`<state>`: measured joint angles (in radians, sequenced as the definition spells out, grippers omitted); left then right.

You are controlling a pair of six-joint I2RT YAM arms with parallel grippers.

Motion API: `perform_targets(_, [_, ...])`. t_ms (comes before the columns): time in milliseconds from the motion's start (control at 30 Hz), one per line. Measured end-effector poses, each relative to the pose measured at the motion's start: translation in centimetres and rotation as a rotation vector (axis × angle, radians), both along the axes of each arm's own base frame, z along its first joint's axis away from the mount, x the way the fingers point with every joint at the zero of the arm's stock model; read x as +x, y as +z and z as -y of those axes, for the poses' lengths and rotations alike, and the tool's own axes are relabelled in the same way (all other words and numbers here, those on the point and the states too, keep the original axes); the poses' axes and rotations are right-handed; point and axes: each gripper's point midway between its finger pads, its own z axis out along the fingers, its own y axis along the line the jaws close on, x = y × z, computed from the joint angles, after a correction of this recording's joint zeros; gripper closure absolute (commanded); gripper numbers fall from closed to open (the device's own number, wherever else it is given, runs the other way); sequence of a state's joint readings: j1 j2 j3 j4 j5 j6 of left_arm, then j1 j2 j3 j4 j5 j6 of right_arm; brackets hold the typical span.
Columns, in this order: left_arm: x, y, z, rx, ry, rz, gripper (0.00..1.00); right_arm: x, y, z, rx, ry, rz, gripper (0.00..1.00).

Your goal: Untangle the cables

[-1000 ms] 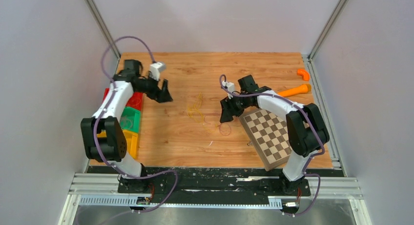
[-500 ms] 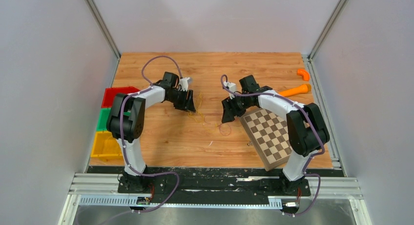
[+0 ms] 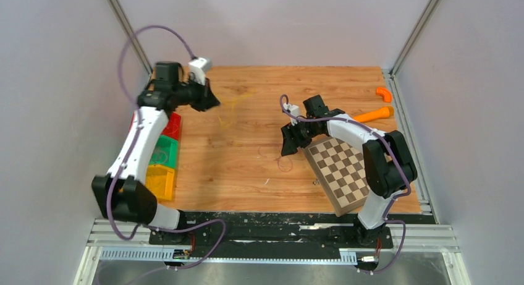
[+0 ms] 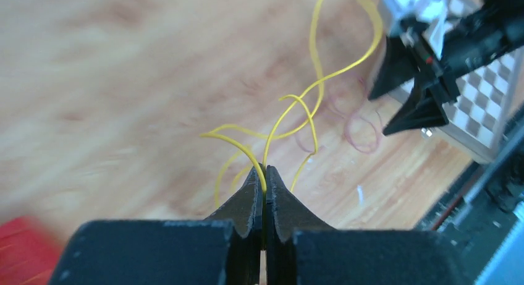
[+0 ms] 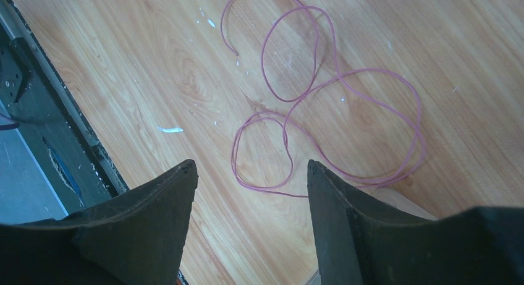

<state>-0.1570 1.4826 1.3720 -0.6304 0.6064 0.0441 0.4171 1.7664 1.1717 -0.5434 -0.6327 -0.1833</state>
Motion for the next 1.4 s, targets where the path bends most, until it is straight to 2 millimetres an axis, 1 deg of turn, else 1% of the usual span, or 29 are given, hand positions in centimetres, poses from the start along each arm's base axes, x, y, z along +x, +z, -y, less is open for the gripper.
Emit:
perform_targets(33, [0.0,2.7,-1.4,-0.002,0.016,0.07,1.0,0.0,0.0,0.0,0.0,0.001,0.0,0.36])
perform_targets(67, [-0.2,5.8,-3.4,0.003,0.042,0.146,1.0,0.0,0.0,0.0,0.0,0.001,0.001,0.36])
perform_targets(100, [-0.6,8.3,-5.2,0.012,0.068,0.211,1.0,0.0,0.0,0.0,-0.001,0.002,0.001,0.36])
perform_targets(167, [-1.8,11.6,-8.6,0.042,0.124,0.297,1.0,0.0,0.0,0.0,0.0,0.002,0.002,0.36])
perform_targets(200, [-2.8,12.9,-10.7,0.063,0.17,0.322,1.0,0.0,0.0,0.0,0.0,0.002,0.002,0.36])
perform_targets(233, [-3.6,13.6,-12.2,0.082,0.198,0.335,1.0,0.0,0.0,0.0,0.0,0.002,0.002,0.36])
perform_targets(267, [-4.4,14.0,-13.6,0.1,0.229,0.336,1.0,0.0,0.1,0.1,0.0,0.003,0.004,0.36])
perform_targets(300, [-5.1,14.1,-14.8,0.114,0.252,0.329,1.0,0.0,0.1,0.1,0.0,0.003,0.006,0.36])
perform_targets(333, [-6.1,14.0,-16.3,0.135,0.281,0.312,1.0,0.0,0.2,0.1,0.0,0.004,0.008,0.36])
perform_targets(433, [-8.6,13.2,-19.5,0.174,0.349,0.243,1.0,-0.3,0.5,0.3,0.001,0.008,0.016,0.36])
perform_targets(533, [-11.3,12.1,-23.2,0.211,0.44,0.176,1.0,-0.8,0.7,0.5,-0.001,0.013,0.02,0.36])
perform_targets(633, [-13.8,10.2,-26.4,0.27,0.516,0.127,1.0,-1.1,0.8,0.7,-0.003,0.018,0.02,0.36])
perform_targets(667, [-14.6,9.3,-27.0,0.29,0.527,0.11,1.0,-1.1,0.8,0.7,-0.005,0.018,0.018,0.36])
perform_targets(733, [-16.3,7.3,-27.5,0.325,0.527,0.067,1.0,-1.2,0.7,0.7,-0.006,0.021,0.017,0.36])
perform_targets(800, [-17.8,5.6,-27.4,0.35,0.512,0.031,1.0,-1.4,0.6,0.8,-0.01,0.021,0.01,0.36])
perform_targets(867, [-18.9,4.6,-27.3,0.367,0.506,0.009,1.0,-1.6,0.5,0.9,-0.012,0.021,0.004,0.36])
perform_targets(933, [-19.7,4.5,-28.0,0.392,0.523,0.008,1.0,-1.6,0.5,0.9,-0.013,0.021,0.001,0.36])
perform_targets(1067, [-20.3,4.1,-29.2,0.425,0.528,0.016,1.0,-1.6,0.5,0.9,-0.013,0.021,0.0,0.36])
perform_targets(1167, [-20.3,2.8,-29.2,0.421,0.476,0.023,1.0,-1.7,0.5,0.9,-0.013,0.021,0.0,0.36])
perform_targets(1300, [-20.4,-0.5,-29.1,0.405,0.418,0.01,1.0,-1.8,0.4,1.0,-0.016,0.021,-0.006,0.36])
perform_targets(1400, [-20.4,-3.6,-29.5,0.414,0.387,0.002,1.0,-1.8,0.4,1.0,-0.016,0.021,-0.006,0.36])
